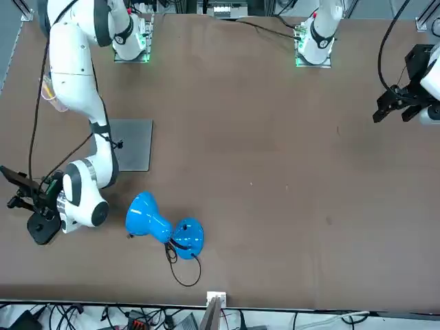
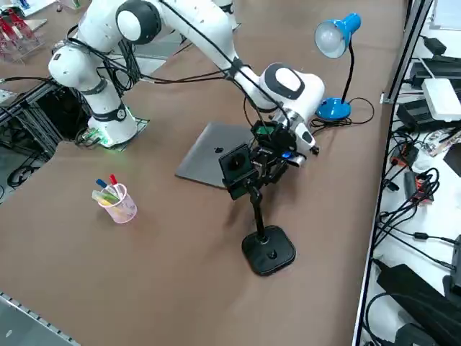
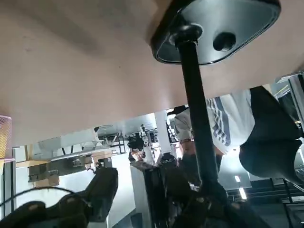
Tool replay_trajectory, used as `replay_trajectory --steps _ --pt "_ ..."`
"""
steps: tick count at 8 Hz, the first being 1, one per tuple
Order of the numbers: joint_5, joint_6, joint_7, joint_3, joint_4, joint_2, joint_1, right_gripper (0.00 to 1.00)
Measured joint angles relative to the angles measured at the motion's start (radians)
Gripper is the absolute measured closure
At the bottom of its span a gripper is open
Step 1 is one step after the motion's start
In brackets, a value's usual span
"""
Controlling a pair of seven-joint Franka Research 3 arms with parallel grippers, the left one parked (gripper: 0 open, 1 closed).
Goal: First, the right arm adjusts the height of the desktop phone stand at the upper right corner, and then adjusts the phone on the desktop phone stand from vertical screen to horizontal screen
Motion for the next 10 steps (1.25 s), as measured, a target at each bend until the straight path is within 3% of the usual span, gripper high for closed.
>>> replay_trajectory --steps 2,4,7,10 --pt "-0.003 0.002 0.0 0.0 0.0 0.0 -0.001 0.6" --pt "-0.003 0.002 0.0 0.0 0.001 0.0 0.0 0.72" --pt "-0.001 0.01 0.0 0.001 0.019 0.0 0.0 0.75" --pt "0.062 0.011 0.001 0.001 0.077 -0.002 0.0 0.75"
